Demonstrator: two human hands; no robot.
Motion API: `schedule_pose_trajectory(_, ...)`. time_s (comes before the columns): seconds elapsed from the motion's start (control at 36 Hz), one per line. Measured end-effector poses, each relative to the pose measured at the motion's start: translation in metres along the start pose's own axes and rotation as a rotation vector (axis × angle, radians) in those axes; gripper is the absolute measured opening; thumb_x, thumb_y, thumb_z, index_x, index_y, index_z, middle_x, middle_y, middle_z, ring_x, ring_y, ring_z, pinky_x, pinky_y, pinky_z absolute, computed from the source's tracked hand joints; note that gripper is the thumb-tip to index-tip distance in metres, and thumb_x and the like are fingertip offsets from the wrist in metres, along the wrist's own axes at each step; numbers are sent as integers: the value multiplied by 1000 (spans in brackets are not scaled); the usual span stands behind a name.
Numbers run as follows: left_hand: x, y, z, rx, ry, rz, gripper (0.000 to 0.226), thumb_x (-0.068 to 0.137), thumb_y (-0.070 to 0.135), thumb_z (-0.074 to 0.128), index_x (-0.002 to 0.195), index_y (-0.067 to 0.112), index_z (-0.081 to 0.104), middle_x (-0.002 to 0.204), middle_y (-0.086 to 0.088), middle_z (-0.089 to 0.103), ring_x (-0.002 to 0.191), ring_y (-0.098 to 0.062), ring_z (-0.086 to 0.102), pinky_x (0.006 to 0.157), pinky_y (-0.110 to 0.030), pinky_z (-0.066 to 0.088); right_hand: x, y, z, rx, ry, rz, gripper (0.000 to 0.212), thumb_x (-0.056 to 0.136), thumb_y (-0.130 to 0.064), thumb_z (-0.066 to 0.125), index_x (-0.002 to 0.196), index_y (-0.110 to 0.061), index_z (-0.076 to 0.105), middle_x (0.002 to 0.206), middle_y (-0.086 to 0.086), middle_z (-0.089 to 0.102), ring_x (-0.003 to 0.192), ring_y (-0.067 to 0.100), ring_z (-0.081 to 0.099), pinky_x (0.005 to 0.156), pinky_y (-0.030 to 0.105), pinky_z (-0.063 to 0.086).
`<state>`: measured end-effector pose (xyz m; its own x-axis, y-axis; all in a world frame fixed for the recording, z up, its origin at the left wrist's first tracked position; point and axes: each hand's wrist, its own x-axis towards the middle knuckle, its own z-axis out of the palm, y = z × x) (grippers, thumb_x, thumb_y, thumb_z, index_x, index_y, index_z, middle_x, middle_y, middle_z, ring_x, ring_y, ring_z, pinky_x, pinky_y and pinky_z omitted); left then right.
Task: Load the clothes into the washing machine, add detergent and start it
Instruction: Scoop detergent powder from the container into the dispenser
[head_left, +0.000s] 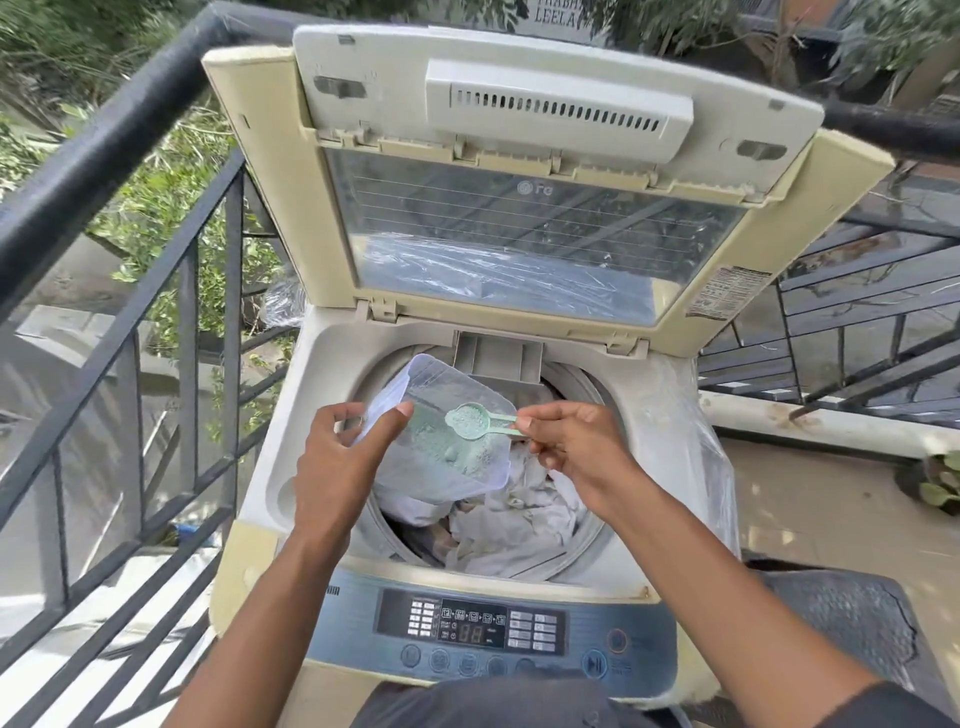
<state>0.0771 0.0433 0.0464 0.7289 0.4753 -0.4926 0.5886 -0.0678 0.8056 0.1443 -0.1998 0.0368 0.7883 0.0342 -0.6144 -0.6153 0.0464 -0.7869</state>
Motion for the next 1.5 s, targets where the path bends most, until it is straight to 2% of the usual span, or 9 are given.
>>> schedule_pose_trajectory(0.19,14,-6,-4,0,10,-30,84,43,94,78,107,41,64,119,2,74,112,-16,67,102,-58,55,16,-18,4,69,108,-37,10,84,6,79,93,2,77,66,3,71,54,11,55,45,22,37)
schedule_pose_trajectory(0.36,17,-9,-5,22,11,-26,85,40,97,76,106,45,62,124,2,73,113,-18,69,102,-57,56,37,-28,13,54,228,-102,9,82,5,81,88,-2,79,75,8,76,55,12,58,47,20,41)
schedule_pose_trajectory(0.44,16,-9,-4,43,15,-33,84,42,94,78,107,43,63,125,1,72,113,-19,68,103,-54,56,48,-28,21,-11,267,-138,8,83,3,80,86,-4,80,80,11,79,59,12,60,50,22,45)
schedule_pose_trajectory(0.56,14,-8,-3,84,16,-31,78,51,87,76,113,40,62,127,1,71,117,-23,67,104,-50,53,61,-28,32,-146,328,-176,8,82,-4,82,82,-11,81,70,5,76,54,9,62,53,24,50)
schedule_pose_trajectory(0.67,14,-8,0,97,17,-23,77,54,86,73,114,39,62,127,3,69,118,-24,65,95,-50,53,72,-28,37,-265,396,-228,11,79,-9,82,75,-19,81,70,-3,78,61,11,70,67,33,62)
schedule_pose_trajectory(0.89,15,-10,2,126,52,-37,69,68,79,80,120,39,58,128,4,68,109,-19,66,85,-41,49,82,-26,44,-467,388,-378,11,81,-17,81,79,-28,79,76,-9,78,71,9,75,79,40,65)
schedule_pose_trajectory(1.03,14,-11,2,132,46,-31,69,69,77,81,122,39,58,128,4,68,113,-21,65,88,-42,49,82,-26,46,-550,385,-464,6,84,-18,81,88,-23,82,83,-9,78,74,2,72,79,36,64)
schedule_pose_trajectory(1.17,13,-12,2,99,39,-30,82,58,83,78,123,38,58,127,5,68,119,-20,66,102,-47,53,85,-23,49,-560,379,-468,9,83,-17,81,89,-24,82,82,-5,80,69,11,75,74,41,65)
schedule_pose_trajectory(1.5,11,-15,1,78,38,-26,86,56,84,78,125,37,58,133,4,67,124,-20,64,107,-51,52,75,-21,51,-770,330,-673,13,89,-15,76,99,-16,83,95,-3,81,83,13,76,87,36,61)
